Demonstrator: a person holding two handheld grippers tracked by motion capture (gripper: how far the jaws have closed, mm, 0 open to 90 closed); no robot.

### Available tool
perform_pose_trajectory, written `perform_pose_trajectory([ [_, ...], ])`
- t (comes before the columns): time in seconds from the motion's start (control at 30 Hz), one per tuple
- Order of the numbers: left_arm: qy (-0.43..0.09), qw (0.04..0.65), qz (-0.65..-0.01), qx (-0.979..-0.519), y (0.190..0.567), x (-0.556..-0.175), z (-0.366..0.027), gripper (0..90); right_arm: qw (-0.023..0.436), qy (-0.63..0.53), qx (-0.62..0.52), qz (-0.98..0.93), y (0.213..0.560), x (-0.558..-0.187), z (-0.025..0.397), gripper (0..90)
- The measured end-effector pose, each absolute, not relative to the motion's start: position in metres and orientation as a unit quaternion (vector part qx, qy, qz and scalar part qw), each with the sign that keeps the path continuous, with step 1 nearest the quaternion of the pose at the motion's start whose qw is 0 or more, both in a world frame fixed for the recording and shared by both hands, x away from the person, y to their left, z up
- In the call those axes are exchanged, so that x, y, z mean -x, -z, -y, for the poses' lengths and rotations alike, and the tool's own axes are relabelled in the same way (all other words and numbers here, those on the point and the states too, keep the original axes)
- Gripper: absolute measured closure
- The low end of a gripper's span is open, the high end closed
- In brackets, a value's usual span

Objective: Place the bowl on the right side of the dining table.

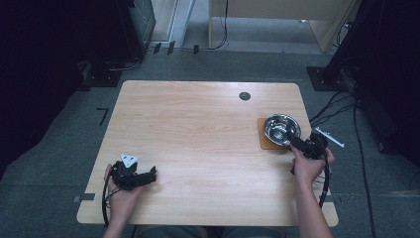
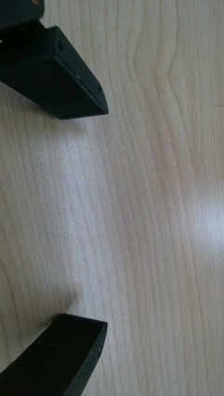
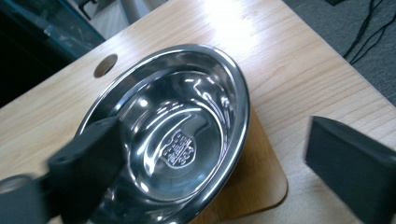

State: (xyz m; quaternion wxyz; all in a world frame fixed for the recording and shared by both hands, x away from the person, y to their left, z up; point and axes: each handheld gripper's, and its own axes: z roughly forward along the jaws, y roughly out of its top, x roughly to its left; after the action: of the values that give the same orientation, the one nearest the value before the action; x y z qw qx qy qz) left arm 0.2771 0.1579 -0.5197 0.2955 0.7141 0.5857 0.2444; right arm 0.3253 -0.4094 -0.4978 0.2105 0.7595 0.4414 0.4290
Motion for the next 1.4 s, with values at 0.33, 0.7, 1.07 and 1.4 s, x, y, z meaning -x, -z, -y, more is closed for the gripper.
perform_pose_trajectory([
  [0.33,-0.244,0.295,-0.586,-0.714,0.520,-0.277,-0.158,0.0,0.259,-0.408,-0.727,-0.487,0.489,-0.315,0.403,0.0],
  [0.7,-0.244,0.295,-0.586,-0.714,0.520,-0.277,-0.158,0.0,0.276,-0.394,-0.706,-0.520,0.483,-0.302,0.397,0.0],
  [1.07,-0.244,0.296,-0.586,-0.714,0.520,-0.277,-0.158,0.0,0.289,-0.386,-0.684,-0.547,0.484,-0.286,0.395,0.0],
  [1.4,-0.244,0.296,-0.586,-0.714,0.520,-0.277,-0.158,0.0,0.291,-0.377,-0.674,-0.565,0.490,-0.271,0.395,0.0],
])
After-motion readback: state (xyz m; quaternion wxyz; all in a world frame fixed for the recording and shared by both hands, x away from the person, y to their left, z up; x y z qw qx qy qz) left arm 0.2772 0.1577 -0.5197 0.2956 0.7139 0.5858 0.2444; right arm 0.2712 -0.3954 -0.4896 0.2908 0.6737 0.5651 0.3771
